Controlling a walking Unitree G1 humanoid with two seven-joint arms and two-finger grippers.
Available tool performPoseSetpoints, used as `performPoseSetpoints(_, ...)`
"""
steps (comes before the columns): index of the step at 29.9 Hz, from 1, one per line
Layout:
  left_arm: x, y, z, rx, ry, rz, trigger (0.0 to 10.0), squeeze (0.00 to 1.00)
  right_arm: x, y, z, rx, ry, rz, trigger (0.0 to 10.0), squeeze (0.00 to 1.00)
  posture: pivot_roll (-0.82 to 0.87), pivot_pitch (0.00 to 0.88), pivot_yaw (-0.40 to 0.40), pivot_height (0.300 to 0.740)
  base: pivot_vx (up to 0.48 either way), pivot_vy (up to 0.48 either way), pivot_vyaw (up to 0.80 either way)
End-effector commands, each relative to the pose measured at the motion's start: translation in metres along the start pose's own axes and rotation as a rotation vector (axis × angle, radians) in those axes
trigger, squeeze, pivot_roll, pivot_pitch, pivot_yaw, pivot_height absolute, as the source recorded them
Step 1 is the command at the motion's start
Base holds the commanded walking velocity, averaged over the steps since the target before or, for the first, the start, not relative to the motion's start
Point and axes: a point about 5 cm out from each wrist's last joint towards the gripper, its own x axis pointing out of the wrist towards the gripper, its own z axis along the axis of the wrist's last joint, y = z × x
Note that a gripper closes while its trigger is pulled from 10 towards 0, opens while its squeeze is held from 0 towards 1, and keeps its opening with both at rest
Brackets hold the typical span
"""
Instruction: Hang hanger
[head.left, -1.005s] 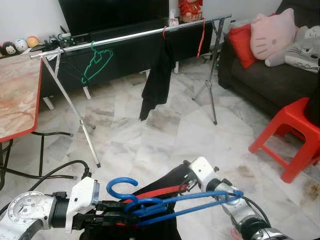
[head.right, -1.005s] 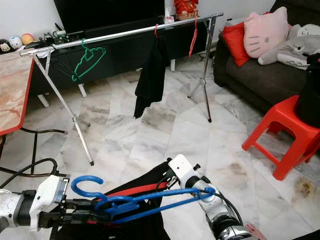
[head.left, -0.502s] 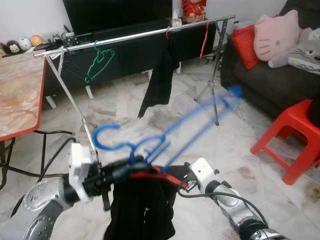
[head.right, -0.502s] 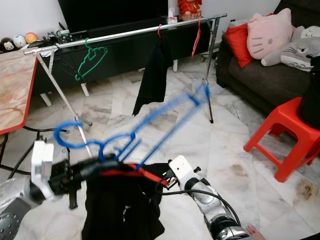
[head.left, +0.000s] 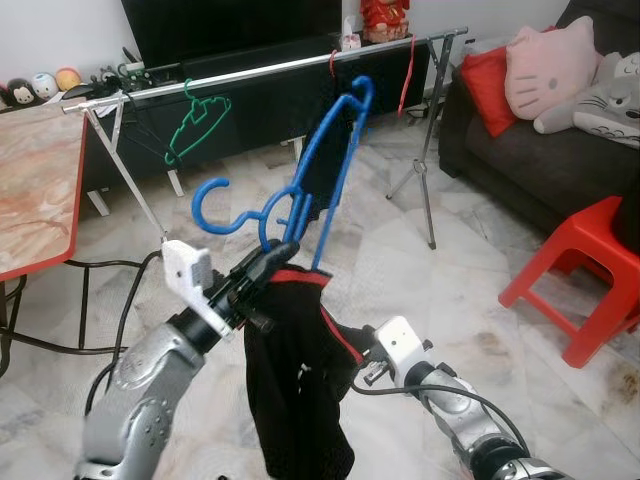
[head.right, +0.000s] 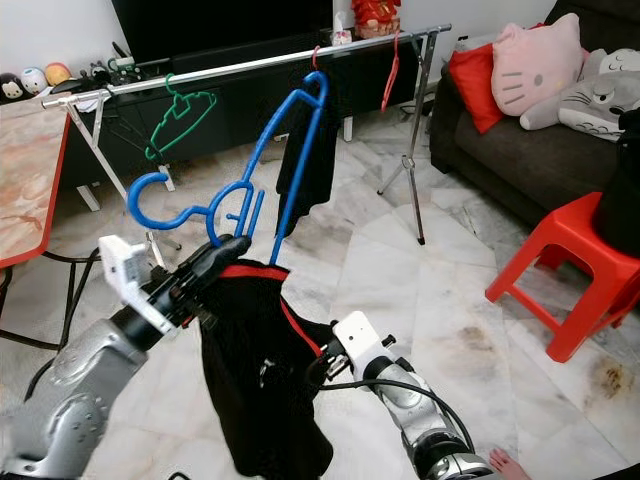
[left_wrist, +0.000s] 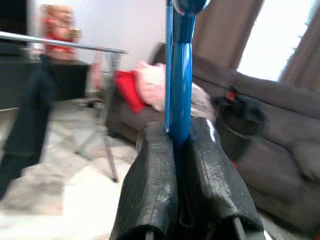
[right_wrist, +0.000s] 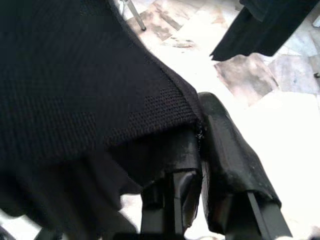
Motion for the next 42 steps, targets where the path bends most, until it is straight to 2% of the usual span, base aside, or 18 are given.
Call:
performPoseSetpoints(1,0.007,0.004,0.011,0.028,-0.045,0.066,10.0,0.0,0.002,0.004,0.001,0.012,0.003,0.019,0.0,0.0,-0.08,0.0,0.055,0.74,0.0,0.0,0.0)
performPoseSetpoints(5,0.017,0.008,0.016,0.024,-0.103,0.193,10.0,0.0,0.002,0.009,-0.002,0.035,0.015,0.048,0.0,0.0,-0.08,0.0,0.057,0.74,0.0,0.0,0.0)
performPoseSetpoints(8,0.021,0.014,0.022,-0.042,-0.164,0.275,10.0,0.0,0.002,0.009,-0.003,0.017,0.023,0.05,0.0,0.0,-0.08,0.0,0.057,0.74,0.0,0.0,0.0)
performPoseSetpoints(9,0.021,0.014,0.022,-0.042,-0.164,0.278,10.0,0.0,0.002,0.009,-0.003,0.017,0.023,0.051,0.0,0.0,-0.08,0.0,0.057,0.74,0.0,0.0,0.0)
performPoseSetpoints(11,0.022,0.012,0.026,-0.106,-0.193,0.259,10.0,0.0,0.001,0.008,-0.004,0.012,0.03,0.048,0.0,0.0,-0.09,0.0,0.059,0.74,0.0,0.0,0.0)
performPoseSetpoints(15,0.023,0.012,0.026,-0.107,-0.194,0.268,10.0,0.0,0.001,0.008,-0.004,0.013,0.031,0.05,0.0,0.0,-0.09,0.0,0.059,0.74,0.0,0.0,0.0)
performPoseSetpoints(18,0.021,0.021,0.054,-0.326,-0.427,0.396,10.0,0.0,-0.002,0.001,-0.012,0.003,0.095,0.014,0.0,0.0,-0.08,0.0,0.06,0.74,0.0,0.0,0.0)
performPoseSetpoints(23,0.021,0.022,0.064,-0.375,-0.514,0.43,10.0,0.0,-0.002,0.002,-0.014,0.01,0.11,0.031,0.0,0.0,-0.08,0.0,0.057,0.74,0.0,0.0,0.0)
performPoseSetpoints(24,0.022,0.021,0.067,-0.412,-0.551,0.423,10.0,0.0,-0.003,0.003,-0.016,0.014,0.123,0.04,0.0,0.0,-0.08,0.0,0.057,0.74,0.0,0.0,0.0)
performPoseSetpoints(28,0.023,0.02,0.071,-0.496,-0.579,0.401,10.0,0.0,-0.004,0.002,-0.018,0.019,0.141,0.039,0.0,0.0,-0.08,0.0,0.058,0.74,0.0,0.0,0.0)
performPoseSetpoints(29,0.025,0.014,0.072,-0.528,-0.572,0.336,10.0,0.0,-0.005,0.001,-0.02,0.025,0.149,0.039,0.0,0.0,-0.08,0.0,0.058,0.74,0.0,0.0,0.0)
performPoseSetpoints(31,0.027,0.01,0.072,-0.526,-0.559,0.303,10.0,0.0,-0.006,0.0,-0.021,0.033,0.165,0.039,0.0,0.0,-0.08,0.0,0.059,0.74,0.0,0.0,0.0)
performPoseSetpoints(32,0.031,-0.004,0.07,-0.561,-0.515,0.171,10.0,0.0,-0.007,-0.002,-0.025,0.032,0.199,0.035,0.0,0.0,-0.08,0.0,0.059,0.74,0.0,0.0,0.0)
performPoseSetpoints(35,0.034,-0.025,0.066,-0.55,-0.436,0.007,10.0,0.0,-0.009,-0.004,-0.029,0.035,0.233,0.028,0.0,0.0,-0.08,0.0,0.059,0.74,0.0,0.0,0.0)
performPoseSetpoints(36,0.036,-0.036,0.06,-0.508,-0.371,-0.055,10.0,0.0,-0.009,-0.005,-0.028,0.035,0.23,0.028,10.0,0.0,-0.08,0.0,0.061,0.74,0.0,0.0,0.0)
performPoseSetpoints(40,0.036,-0.049,0.047,-0.415,-0.246,-0.143,10.0,0.0,-0.009,-0.007,-0.027,0.038,0.228,0.029,10.0,0.0,-0.08,0.0,0.061,0.74,0.0,0.0,0.0)
performPoseSetpoints(41,0.036,-0.051,0.04,-0.346,-0.184,-0.157,10.0,0.0,-0.009,-0.008,-0.026,0.039,0.228,0.025,10.0,0.0,-0.08,0.0,0.061,0.74,0.0,0.0,0.0)
performPoseSetpoints(42,0.036,-0.052,0.037,-0.326,-0.164,-0.161,10.0,0.0,-0.009,-0.009,-0.026,0.039,0.229,0.024,10.0,0.0,-0.08,0.0,0.061,0.74,0.0,0.0,0.0)
